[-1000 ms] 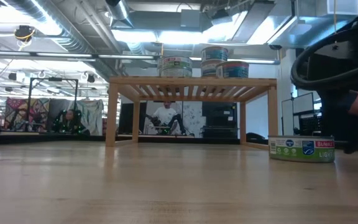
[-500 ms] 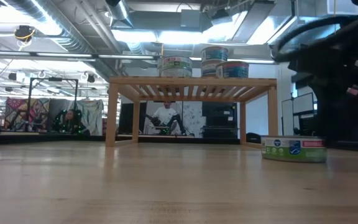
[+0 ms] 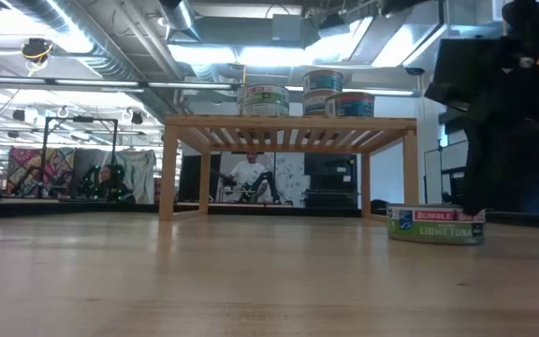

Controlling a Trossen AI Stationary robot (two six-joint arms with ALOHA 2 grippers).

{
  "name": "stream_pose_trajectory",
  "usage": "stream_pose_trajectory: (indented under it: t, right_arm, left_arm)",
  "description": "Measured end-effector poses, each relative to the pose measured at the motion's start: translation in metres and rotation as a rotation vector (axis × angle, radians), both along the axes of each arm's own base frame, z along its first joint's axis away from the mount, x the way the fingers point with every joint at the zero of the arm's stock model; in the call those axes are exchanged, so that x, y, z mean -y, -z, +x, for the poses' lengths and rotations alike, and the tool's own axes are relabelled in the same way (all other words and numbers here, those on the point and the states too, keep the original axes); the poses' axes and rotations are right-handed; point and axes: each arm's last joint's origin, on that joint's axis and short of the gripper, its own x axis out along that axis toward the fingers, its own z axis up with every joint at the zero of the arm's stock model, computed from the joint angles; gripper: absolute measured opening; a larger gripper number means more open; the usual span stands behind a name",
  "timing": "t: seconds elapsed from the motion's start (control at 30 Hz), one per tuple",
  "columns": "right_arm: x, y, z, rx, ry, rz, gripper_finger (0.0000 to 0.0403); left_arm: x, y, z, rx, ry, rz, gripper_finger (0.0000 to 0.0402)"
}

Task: Stack canned seafood by type on shelf
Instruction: Stack the green white tuna can on top of the green white tuna can on the shelf

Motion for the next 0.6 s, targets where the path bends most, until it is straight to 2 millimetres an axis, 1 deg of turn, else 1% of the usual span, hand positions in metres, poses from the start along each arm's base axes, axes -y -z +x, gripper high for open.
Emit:
stream_pose_trajectory:
  t: [0.27, 0.43, 0.6]
  right_arm:
    - [-0.004, 0.000, 0.006, 0.061, 0.000, 0.046, 0.0001]
    - [-0.010, -0.001, 0.013, 0.131, -0.002, 0.118, 0.0001]
    - [-0.017, -0.004, 0.021, 0.203, -0.015, 0.212, 0.0001]
  left_arm:
    - [0.000, 0.000, 0.000, -0.003, 0.061, 0.101, 0.0131]
    - [0.003, 0.001, -0.001, -0.018, 0.131, 0.100, 0.0131]
    - [0.012, 0.009, -0.012, -0.119, 0.215, 0.130, 0.0131]
